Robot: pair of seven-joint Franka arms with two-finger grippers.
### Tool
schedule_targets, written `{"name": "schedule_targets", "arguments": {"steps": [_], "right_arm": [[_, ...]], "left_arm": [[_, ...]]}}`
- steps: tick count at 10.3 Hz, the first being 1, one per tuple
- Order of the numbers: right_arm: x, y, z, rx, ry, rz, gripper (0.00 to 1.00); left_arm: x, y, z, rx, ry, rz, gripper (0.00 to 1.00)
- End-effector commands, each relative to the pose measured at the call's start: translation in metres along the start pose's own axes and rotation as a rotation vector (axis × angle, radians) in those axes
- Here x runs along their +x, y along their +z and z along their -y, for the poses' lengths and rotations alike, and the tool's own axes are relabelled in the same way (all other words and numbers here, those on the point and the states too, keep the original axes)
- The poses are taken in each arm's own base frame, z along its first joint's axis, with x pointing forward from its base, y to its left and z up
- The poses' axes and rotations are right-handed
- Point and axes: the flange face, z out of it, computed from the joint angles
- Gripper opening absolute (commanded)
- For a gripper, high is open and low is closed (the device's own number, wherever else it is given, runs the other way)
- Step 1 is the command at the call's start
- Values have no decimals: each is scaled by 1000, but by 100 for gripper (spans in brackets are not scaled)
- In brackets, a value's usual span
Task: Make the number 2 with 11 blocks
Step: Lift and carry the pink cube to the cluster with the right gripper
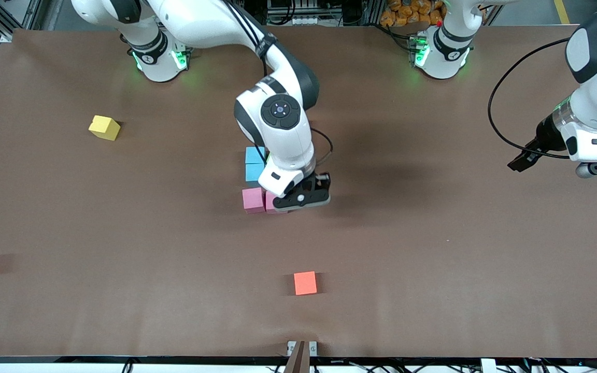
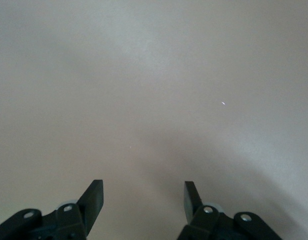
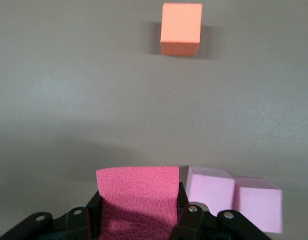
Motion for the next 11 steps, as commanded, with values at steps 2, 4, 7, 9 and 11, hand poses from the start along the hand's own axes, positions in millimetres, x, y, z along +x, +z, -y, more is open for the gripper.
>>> {"name": "schedule_targets", "arguments": {"steps": [2, 4, 7, 9, 11], "right_arm": [[-25, -7, 6, 29, -422, 103, 0], [-35, 5, 18, 41, -653, 109, 0], [-42, 27, 24, 64, -972, 97, 0], [-37, 37, 26, 63, -1171, 29, 0], [-39, 74, 9, 53, -1261, -55, 0]], "left_arm": [[7, -17, -13, -48, 185, 14, 74], [15, -27, -27, -32, 192, 65, 74], [18, -71, -31, -9, 202, 97, 74], [-4, -83, -48, -14, 239, 88, 74], [-23, -94, -53, 4, 274, 79, 74]]}}
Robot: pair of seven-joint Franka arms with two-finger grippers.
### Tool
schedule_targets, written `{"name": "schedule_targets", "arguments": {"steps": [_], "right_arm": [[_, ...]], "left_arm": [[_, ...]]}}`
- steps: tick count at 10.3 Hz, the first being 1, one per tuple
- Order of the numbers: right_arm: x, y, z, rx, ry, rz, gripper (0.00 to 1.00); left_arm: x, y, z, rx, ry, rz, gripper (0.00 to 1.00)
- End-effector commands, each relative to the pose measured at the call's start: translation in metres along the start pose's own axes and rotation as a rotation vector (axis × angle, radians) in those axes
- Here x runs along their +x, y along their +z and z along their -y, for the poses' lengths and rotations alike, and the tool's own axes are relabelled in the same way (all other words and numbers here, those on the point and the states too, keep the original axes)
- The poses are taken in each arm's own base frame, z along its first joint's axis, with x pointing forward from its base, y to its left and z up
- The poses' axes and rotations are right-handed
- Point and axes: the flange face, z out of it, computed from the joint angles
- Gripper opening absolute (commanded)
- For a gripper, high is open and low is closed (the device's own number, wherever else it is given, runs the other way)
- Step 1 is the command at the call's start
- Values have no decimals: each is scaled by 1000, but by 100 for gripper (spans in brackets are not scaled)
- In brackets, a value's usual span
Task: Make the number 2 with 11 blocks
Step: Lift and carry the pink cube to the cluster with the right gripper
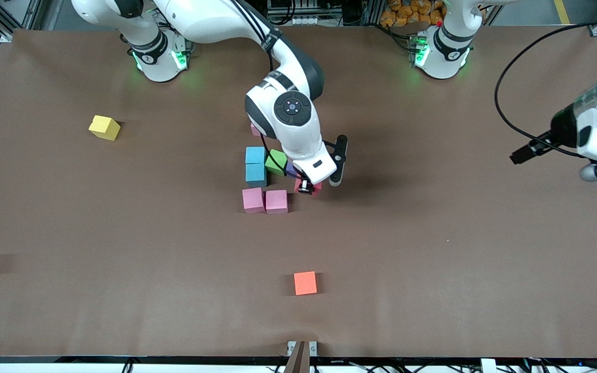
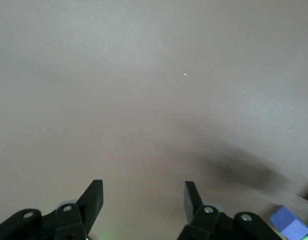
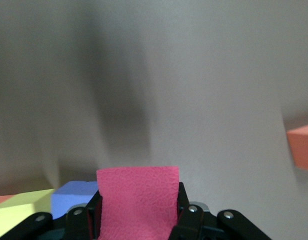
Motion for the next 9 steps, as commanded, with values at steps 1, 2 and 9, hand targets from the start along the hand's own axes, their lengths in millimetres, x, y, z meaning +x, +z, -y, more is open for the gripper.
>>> {"name": "schedule_targets", "arguments": {"steps": [1, 2, 9], "right_arm": [[-23, 36, -2, -15, -124, -55, 0], [-24, 46, 1, -5, -138, -56, 0], [-53, 99, 2, 53, -100, -178, 0]], "left_arm": [[-14, -14, -2, 11, 33, -2, 74], [-16, -17, -2, 13, 51, -8, 74], [-31, -26, 3, 108, 305, -45, 74]]}}
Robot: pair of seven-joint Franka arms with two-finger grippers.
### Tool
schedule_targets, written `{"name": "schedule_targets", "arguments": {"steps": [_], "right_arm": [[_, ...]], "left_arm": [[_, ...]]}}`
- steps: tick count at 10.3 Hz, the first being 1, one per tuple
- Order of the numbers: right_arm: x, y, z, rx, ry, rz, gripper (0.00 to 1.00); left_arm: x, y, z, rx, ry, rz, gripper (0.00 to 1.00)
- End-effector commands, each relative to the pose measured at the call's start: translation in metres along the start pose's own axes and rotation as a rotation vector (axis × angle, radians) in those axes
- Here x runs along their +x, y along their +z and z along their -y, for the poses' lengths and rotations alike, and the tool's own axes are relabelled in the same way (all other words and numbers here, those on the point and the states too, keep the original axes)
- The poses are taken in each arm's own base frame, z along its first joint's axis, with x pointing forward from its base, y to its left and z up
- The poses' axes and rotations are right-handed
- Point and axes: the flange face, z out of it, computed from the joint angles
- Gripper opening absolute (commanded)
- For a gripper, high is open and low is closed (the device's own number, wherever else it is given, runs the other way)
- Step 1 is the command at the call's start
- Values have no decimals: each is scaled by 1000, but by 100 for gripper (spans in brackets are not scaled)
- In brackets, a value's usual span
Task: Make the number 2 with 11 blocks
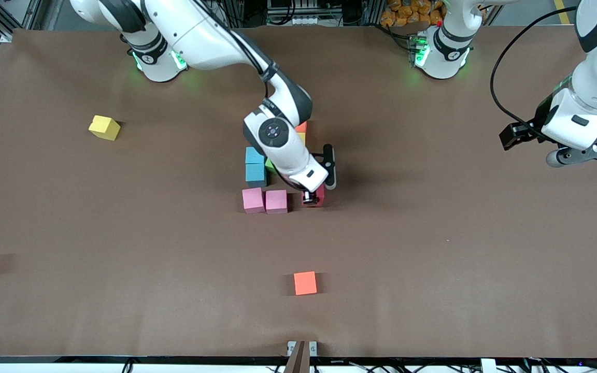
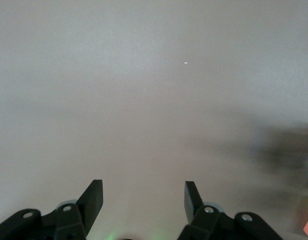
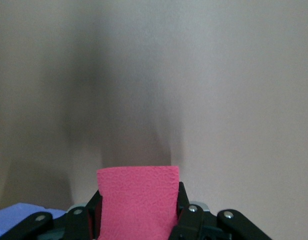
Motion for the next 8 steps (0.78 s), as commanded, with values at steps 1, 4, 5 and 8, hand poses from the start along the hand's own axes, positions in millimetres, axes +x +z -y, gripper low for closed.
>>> {"name": "schedule_targets", "arguments": {"steps": [1, 4, 5, 8], "right_arm": [[-13, -4, -5, 56, 90, -75, 0], [-24, -4, -13, 63, 104, -91, 0], [-31, -5, -18, 62, 92, -90, 0], [-54, 3, -24, 90, 122, -101, 0]], "left_arm": [[-17, -17, 15, -36, 7, -16, 74], [-35, -16, 49, -82, -60, -80, 75], [-32, -17, 54, -88, -70, -85, 75], [-22, -24, 73, -131, -114, -93, 75]]}}
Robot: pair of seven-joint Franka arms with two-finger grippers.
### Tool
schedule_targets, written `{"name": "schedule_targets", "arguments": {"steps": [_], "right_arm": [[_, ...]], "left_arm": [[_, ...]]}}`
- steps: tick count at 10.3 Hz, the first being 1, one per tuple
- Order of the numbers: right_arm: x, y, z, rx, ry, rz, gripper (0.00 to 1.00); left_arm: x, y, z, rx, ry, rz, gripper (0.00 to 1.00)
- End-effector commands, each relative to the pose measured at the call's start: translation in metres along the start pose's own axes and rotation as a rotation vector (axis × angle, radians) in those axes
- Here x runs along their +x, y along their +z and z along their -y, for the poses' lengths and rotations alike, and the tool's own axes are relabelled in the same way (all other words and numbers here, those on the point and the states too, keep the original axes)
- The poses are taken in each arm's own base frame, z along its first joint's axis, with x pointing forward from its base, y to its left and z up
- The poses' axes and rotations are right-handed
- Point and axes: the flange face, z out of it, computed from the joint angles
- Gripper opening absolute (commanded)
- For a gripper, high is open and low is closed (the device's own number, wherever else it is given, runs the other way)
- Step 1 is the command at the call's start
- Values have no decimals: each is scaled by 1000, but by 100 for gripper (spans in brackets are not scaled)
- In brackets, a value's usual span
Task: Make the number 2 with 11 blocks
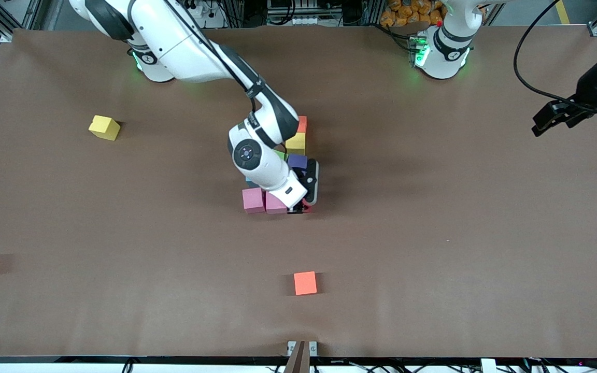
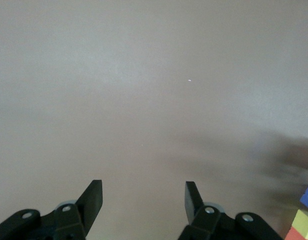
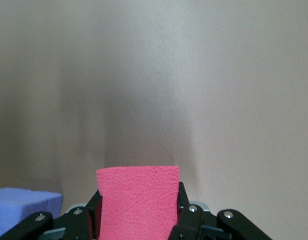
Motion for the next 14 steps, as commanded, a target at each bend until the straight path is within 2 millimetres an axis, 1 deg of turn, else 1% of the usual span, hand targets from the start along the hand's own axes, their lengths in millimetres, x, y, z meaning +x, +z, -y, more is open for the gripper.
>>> {"name": "schedule_targets", "arguments": {"steps": [1, 2, 3, 4, 5, 6, 7, 8, 10, 11, 12, 13, 14], "right_arm": [[-13, 5, 2, 54, 30, -54, 0], [-16, 7, 3, 70, 31, -79, 0], [-16, 8, 3, 79, 41, -96, 0], [-17, 10, 3, 81, 44, -95, 0], [-17, 10, 3, 81, 30, -95, 0], [-19, 10, 2, 81, 15, -94, 0], [-22, 9, -1, 78, 11, -94, 0], [-24, 10, -1, 82, 9, -92, 0], [-24, 10, 0, 96, 0, -87, 0], [-24, 10, 0, 97, -6, -88, 0], [-26, 11, 0, 101, -9, -86, 0], [-28, 10, -1, 108, -6, -84, 0], [-29, 10, -1, 116, -6, -81, 0]], "left_arm": [[4, -1, 4, -28, 2, -3, 75], [10, -1, -3, -24, 6, -27, 75], [26, 11, -18, -24, 43, -16, 75], [48, 36, -28, -36, 46, 14, 75], [53, 7, -37, -63, 57, -47, 75], [53, -9, -49, -59, 80, -80, 75], [55, -10, -41, -49, 87, -85, 75], [55, -12, -42, -55, 112, -88, 75], [47, -16, -59, -64, 145, -91, 75], [41, -22, -63, -58, 157, -90, 75], [39, -27, -59, -58, 152, -93, 75], [38, -27, -57, -53, 154, -91, 75], [35, -30, -61, -51, 163, -95, 75]]}}
